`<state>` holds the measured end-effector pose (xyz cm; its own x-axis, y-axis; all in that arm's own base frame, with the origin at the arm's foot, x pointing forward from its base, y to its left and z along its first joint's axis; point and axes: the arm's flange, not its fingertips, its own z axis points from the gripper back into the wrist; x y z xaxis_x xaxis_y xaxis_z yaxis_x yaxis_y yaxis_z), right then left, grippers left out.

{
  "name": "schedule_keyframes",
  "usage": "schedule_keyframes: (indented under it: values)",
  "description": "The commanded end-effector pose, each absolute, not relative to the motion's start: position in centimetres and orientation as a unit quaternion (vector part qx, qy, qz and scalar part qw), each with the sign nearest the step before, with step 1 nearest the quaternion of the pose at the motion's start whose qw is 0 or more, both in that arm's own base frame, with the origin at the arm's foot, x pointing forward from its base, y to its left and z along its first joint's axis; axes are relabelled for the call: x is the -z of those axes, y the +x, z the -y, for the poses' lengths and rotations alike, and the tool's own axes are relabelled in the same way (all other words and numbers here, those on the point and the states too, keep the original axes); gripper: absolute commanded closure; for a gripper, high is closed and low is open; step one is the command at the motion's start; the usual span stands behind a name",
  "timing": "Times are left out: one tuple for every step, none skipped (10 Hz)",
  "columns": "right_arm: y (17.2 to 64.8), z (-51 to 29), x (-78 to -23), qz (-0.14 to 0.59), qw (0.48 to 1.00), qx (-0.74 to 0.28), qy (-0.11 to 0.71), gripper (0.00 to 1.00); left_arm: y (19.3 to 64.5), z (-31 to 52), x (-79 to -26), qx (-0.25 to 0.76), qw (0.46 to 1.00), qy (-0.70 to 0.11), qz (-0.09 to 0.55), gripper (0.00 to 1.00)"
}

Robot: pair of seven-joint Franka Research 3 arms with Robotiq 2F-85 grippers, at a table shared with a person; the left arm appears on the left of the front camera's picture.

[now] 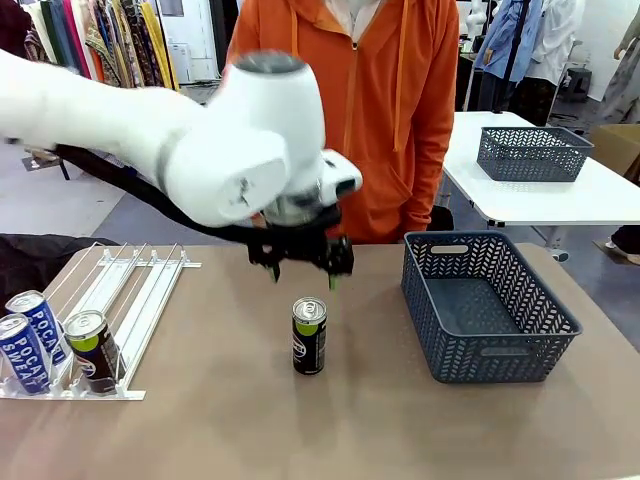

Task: Retrieve and store the cans from the dispenser.
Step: Pick up one can from the Automatic Can Dispenser and place it in the middle of the table.

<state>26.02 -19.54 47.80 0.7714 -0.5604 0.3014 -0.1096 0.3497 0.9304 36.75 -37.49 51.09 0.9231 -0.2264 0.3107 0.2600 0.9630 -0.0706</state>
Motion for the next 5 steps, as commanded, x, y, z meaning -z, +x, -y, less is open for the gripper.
schedule_keyframes:
  values:
    - [26.2,19.6,-48.2,0.311,0.755,0.147,0.558,0.0,33.0,27.0,-57.1,0.076,0.984,-0.079,0.142,0.0]
    - [26.2,19.6,-48.2,0.311,0.755,0.147,0.558,0.0,32.3,21.2,-58.8,0.051,0.982,-0.13,0.126,0.0]
    - [26.2,19.6,-48.2,0.311,0.755,0.147,0.558,0.0,31.7,15.2,-59.6,0.037,0.973,-0.196,0.114,0.0]
    - [26.2,19.6,-48.2,0.311,0.755,0.147,0.558,0.0,30.5,8.7,-59.9,0.048,0.952,-0.279,0.117,0.0]
    - [26.2,19.6,-48.2,0.311,0.755,0.147,0.558,0.0,29.3,3.5,-59.3,0.052,0.928,-0.35,0.116,0.0]
